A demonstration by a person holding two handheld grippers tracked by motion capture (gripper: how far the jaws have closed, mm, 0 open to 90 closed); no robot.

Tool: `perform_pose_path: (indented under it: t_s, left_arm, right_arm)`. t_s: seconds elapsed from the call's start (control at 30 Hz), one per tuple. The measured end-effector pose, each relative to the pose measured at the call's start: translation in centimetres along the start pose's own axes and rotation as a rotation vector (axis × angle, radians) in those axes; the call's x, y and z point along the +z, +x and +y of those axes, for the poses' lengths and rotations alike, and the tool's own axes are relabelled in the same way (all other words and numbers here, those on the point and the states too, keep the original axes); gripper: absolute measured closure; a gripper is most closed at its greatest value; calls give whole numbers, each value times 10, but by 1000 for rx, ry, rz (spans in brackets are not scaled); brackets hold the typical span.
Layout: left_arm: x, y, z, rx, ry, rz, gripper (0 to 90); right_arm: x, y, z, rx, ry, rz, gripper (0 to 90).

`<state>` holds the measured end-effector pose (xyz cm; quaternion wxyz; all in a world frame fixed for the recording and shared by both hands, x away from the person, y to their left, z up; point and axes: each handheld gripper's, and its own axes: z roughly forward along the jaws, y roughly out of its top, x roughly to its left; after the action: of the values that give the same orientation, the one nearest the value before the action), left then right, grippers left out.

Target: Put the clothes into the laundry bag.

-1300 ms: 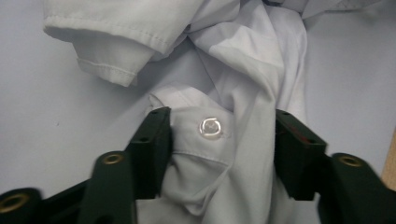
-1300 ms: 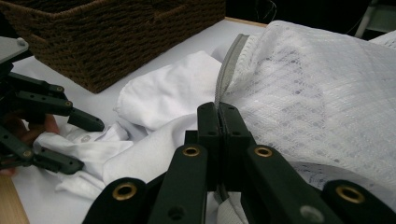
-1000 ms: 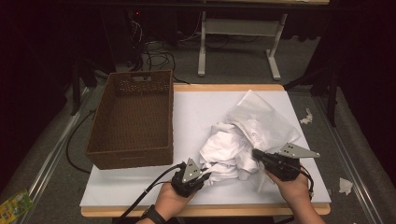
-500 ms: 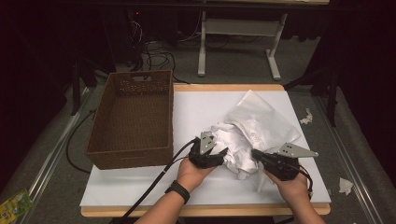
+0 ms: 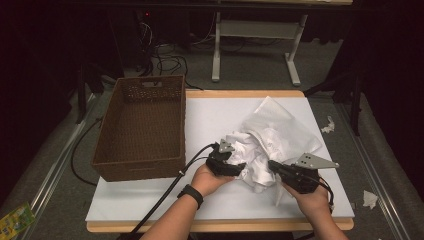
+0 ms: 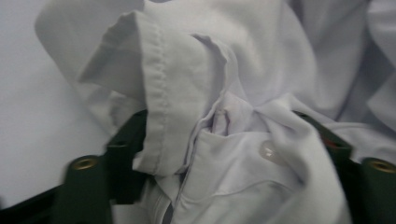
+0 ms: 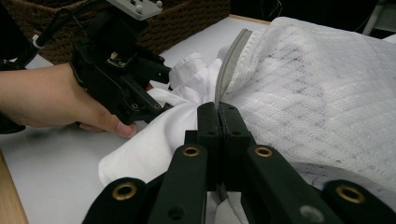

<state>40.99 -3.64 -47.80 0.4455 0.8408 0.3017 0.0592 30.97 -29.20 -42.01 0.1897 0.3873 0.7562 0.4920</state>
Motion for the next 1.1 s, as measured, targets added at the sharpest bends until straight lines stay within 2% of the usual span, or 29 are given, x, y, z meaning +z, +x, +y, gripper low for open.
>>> perform_pose_path:
  t_s: [0.1, 0.13, 0.17, 0.2, 0.3, 0.4, 0.53, 0.57, 0.73, 0.83, 0.9, 1.0, 1.1]
  left_arm:
    - [-2, -4, 0, 12, 0, -9, 575]
    - [-4, -7, -1, 25, -8, 1, 600]
    - [-5, -8, -2, 29, -11, 7, 627]
    - [-6, -10, -3, 18, -26, 15, 639]
    - [-14, -13, -7, -3, -63, 41, 668]
    - [-28, -19, -12, 2, -86, 84, 675]
    - [-52, -24, -14, -24, -135, 138, 675]
    - [-60, -26, -14, -13, -142, 155, 675]
    - [-102, -37, -3, 31, -207, 216, 674]
    - [-121, -40, 3, 41, -238, 225, 674]
    - [-126, -44, 5, 68, -240, 228, 674]
    - [-120, -49, 8, 73, -232, 197, 674]
    - [-103, -57, 12, 66, -234, 150, 673]
  right_arm:
    - [2, 1, 1, 4, 2, 0, 900]
    - [2, 1, 1, -5, 2, 1, 900]
    - [3, 3, 2, 6, 4, 2, 900]
    - [3, 3, 2, -2, 1, 2, 900]
    - [7, 8, 7, -5, -9, 12, 900]
    - [13, 15, 15, -23, -12, 22, 900]
    - [26, 25, 29, -67, -6, 36, 900]
    - [30, 28, 32, -87, -4, 39, 900]
    - [45, 38, 52, -117, -17, 52, 900]
    - [45, 42, 58, -110, -46, 68, 900]
    - [41, 42, 56, -106, -55, 79, 900]
    - [33, 39, 43, -86, -47, 83, 900]
    - [24, 33, 29, -56, -29, 74, 900]
